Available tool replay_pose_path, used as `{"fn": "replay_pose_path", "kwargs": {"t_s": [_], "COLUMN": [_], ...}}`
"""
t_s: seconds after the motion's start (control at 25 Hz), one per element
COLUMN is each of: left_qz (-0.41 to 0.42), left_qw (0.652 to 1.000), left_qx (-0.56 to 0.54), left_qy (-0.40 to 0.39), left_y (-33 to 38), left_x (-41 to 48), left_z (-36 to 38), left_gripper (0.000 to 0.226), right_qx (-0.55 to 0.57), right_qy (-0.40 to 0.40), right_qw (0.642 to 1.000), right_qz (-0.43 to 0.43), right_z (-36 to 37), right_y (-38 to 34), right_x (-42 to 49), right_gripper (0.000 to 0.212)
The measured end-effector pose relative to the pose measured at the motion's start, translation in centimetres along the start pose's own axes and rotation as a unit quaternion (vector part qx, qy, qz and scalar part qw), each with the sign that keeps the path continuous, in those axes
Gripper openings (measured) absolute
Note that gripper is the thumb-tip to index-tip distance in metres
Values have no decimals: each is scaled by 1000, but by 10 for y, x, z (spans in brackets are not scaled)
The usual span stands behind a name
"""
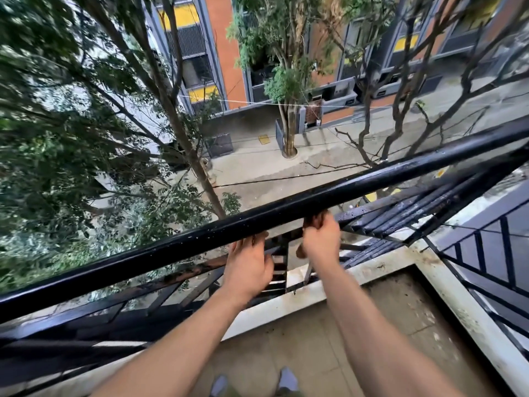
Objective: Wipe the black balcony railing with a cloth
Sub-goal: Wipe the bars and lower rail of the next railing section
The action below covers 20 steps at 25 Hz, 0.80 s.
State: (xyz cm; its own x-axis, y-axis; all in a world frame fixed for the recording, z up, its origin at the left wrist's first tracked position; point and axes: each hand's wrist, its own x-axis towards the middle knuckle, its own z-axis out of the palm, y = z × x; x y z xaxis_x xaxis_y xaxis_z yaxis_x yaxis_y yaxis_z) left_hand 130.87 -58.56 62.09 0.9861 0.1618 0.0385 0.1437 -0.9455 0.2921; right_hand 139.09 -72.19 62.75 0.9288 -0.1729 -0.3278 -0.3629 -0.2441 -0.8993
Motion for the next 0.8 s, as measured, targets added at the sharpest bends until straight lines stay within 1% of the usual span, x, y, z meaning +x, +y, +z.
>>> {"fn": "replay_pose_path", "kwargs": {"t_s": [0.04,0.08,0.12,0.16,0.24,0.28,0.36,0.4,0.44,0.52,0.6,0.64,0.68,0.72,0.76,0.8], "left_qz": [-6,-3,1,7,28,32,22,15,5,-1,0,-1,-4,-8,-10,-11], "left_qw": [1000,1000,1000,999,998,998,999,999,999,999,999,999,999,1000,1000,1000], "left_qx": [-1,-5,-9,-9,-14,-18,-24,-24,-21,-6,-6,-9,-11,-14,-15,-15], "left_qy": [-8,-19,-29,-37,-55,-55,-37,-30,-32,-44,-50,-45,-34,-24,-21,-22], "left_y": [2,3,6,10,16,16,12,9,7,3,0,-1,-3,-5,-6,-6], "left_x": [1,2,1,1,1,3,6,7,7,3,1,0,0,-1,-3,-8], "left_z": [2,4,6,8,8,7,6,7,9,14,18,19,18,18,17,17], "left_gripper": [50,50,51,52,54,54,53,53,53,54,54,53,53,52,51,50], "right_qx": [-8,-38,-99,-166,-294,-327,-274,-234,-205,-192,-97,-72,-111,-217,-344,-453], "right_qy": [-22,-48,-72,-99,-131,-130,-108,-98,-94,-73,-4,30,57,62,49,7], "right_qw": [1000,998,992,980,943,934,956,967,974,975,985,970,938,887,813,753], "right_qz": [-3,-21,-34,-55,-89,-61,-14,-19,-36,-88,-144,-230,-325,-404,-467,-477], "right_z": [-9,-18,-23,-28,-31,-27,-19,-16,-15,-16,-11,-9,-6,-7,-12,-20], "right_y": [0,1,-1,-1,-5,-12,-21,-16,-3,23,36,37,37,39,50,62], "right_x": [4,3,-1,1,10,16,25,25,17,-9,-29,-32,-28,-21,-6,8], "right_gripper": [33,37,39,40,46,39,27,26,32,43,45,45,45,49,58,73]}}
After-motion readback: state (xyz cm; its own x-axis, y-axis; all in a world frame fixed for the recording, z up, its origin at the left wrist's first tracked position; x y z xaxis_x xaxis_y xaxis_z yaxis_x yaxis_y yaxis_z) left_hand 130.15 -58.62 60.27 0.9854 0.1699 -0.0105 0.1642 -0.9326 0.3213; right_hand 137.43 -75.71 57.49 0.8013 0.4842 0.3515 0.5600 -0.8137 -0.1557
